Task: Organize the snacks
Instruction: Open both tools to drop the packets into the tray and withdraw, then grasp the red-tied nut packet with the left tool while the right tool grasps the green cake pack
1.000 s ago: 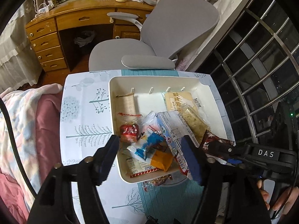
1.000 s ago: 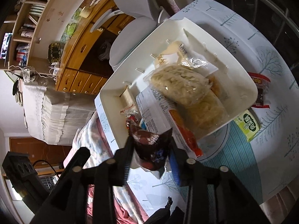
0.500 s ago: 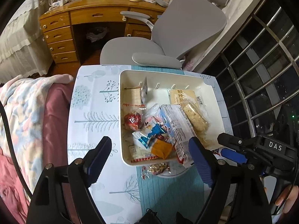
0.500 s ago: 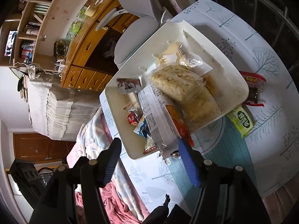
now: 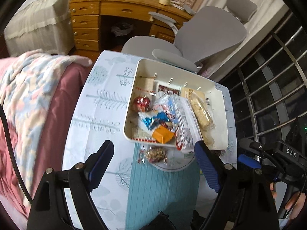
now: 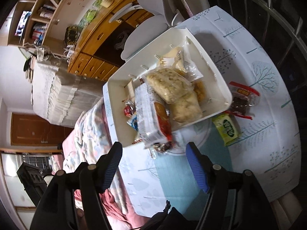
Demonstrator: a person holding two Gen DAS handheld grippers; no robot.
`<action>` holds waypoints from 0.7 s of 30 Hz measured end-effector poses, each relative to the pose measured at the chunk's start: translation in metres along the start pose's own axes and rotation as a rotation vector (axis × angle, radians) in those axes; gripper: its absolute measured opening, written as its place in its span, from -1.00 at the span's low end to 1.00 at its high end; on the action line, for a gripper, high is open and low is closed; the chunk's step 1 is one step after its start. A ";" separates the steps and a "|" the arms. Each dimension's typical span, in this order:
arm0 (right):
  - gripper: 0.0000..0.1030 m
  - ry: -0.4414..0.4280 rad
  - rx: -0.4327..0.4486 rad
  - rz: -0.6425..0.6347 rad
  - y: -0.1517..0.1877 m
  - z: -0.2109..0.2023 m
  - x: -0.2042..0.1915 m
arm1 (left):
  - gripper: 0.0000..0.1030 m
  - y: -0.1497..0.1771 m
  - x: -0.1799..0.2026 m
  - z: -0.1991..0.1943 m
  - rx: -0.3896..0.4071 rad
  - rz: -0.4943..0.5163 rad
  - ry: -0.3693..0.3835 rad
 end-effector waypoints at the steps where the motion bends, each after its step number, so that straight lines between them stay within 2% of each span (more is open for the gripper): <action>1: 0.34 0.005 -0.006 -0.009 0.001 -0.002 0.003 | 0.65 0.006 0.000 0.000 -0.003 -0.013 -0.006; 13: 0.34 0.086 -0.089 -0.116 0.021 -0.018 0.061 | 0.65 0.078 0.011 0.012 -0.040 -0.137 -0.081; 21: 0.34 0.151 -0.089 -0.238 0.032 -0.019 0.086 | 0.65 0.111 0.024 0.029 -0.073 -0.122 -0.103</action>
Point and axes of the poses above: each gripper's, at about its wrist camera, not at the fingertips, and z roughly the way its jaws point, x to its right, y to its underside, the point moved 9 cm from there along z, roughly the way its jaws point, and after that the axes turned 15 degrees about -y, right-handed, at the moved point
